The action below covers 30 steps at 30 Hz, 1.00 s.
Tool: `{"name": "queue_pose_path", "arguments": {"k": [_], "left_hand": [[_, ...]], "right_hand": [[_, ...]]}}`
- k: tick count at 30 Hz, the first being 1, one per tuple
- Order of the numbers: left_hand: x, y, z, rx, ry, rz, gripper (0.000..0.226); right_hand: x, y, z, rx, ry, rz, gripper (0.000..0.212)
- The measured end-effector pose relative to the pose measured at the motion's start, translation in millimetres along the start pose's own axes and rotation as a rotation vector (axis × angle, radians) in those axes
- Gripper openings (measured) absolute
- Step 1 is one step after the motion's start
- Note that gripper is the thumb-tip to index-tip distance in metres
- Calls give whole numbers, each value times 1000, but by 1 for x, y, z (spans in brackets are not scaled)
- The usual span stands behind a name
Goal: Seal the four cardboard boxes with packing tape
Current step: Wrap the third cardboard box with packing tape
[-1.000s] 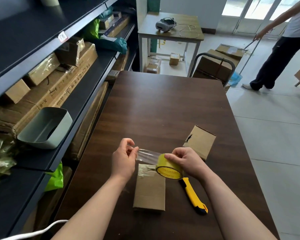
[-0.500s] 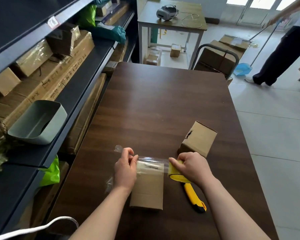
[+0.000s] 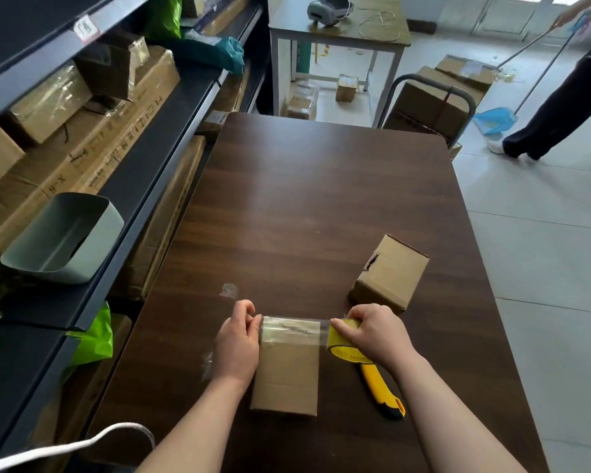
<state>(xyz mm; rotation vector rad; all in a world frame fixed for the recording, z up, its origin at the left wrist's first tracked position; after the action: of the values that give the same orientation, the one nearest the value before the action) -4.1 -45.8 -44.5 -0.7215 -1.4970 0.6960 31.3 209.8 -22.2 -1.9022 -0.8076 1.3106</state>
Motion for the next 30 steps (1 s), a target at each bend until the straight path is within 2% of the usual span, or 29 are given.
{"name": "queue_pose_path", "arguments": {"k": [18,27,30], "left_hand": [[-20,23,9,-79,-104,84,9],[-17,29,15,-156,-140,177,13],[-14,31,16,-189,-127,230,7]], "right_hand": [[10,29,10,-78,44,-77,41],[20,47,7,-107,117,-22,40],[24,52,5,-112,151,28,38]]}}
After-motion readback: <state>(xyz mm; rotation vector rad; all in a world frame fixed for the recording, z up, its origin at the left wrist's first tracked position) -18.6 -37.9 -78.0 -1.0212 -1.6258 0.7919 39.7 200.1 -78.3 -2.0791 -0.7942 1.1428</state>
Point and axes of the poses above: each hand's wrist, its own z-axis towards the middle knuckle, its own y-axis out of the palm, x = y × z, the point moved 10 cm from there along z, towards the middle knuckle, and after that the axes turned 6 degrees about z, right-handed, at the moved point
